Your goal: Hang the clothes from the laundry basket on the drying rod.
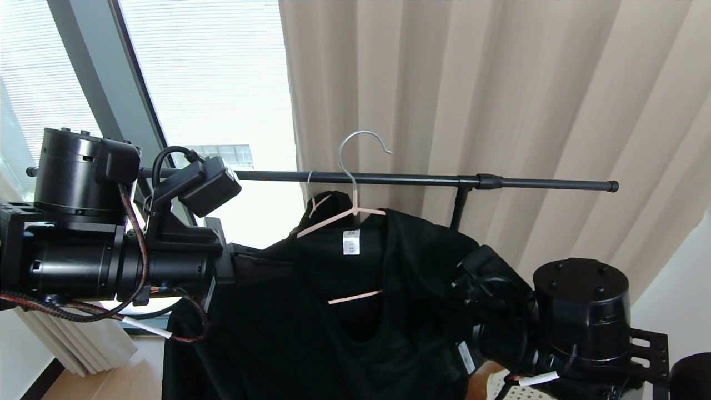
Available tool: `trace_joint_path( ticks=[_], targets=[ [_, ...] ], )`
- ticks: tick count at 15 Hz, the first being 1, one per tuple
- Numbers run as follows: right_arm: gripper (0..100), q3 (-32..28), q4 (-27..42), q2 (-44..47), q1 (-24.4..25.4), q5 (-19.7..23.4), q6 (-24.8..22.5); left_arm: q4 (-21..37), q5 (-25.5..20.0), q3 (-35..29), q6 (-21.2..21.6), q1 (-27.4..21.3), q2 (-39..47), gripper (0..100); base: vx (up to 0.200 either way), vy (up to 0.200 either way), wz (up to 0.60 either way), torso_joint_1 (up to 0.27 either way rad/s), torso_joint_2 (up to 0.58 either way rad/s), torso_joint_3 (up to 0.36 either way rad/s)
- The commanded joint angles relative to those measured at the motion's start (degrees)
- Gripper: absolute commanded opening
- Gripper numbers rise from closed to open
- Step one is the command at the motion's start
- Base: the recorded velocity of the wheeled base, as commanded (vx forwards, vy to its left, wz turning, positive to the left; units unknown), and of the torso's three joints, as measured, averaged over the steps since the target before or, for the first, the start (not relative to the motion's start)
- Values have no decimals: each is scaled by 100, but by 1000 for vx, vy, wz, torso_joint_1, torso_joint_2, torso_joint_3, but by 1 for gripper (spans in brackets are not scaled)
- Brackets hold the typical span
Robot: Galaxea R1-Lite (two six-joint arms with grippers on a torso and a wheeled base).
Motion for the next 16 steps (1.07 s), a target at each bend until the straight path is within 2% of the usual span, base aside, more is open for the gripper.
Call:
trace_joint_path(
  ticks=[1,6,9,13,16],
  targets=[
    [0,45,21,-341,-218,20,-199,-2,2,-14,4,30,-2,0,0,0,0,0,0,0],
    [0,-236,812,-1229,-745,29,-524,-2,-7,232,100,92,-37,0,0,0,0,0,0,0],
    [0,-351,900,-1352,-1026,47,-630,-2,-7,461,162,66,-125,0,0,0,0,0,0,0],
    [0,-482,909,-1334,-1123,135,-638,-2,-25,760,707,57,-257,0,0,0,0,0,0,0],
    [0,-509,909,-1255,-1123,293,-638,-2,-42,768,733,39,-301,0,0,0,0,0,0,0]
  ],
)
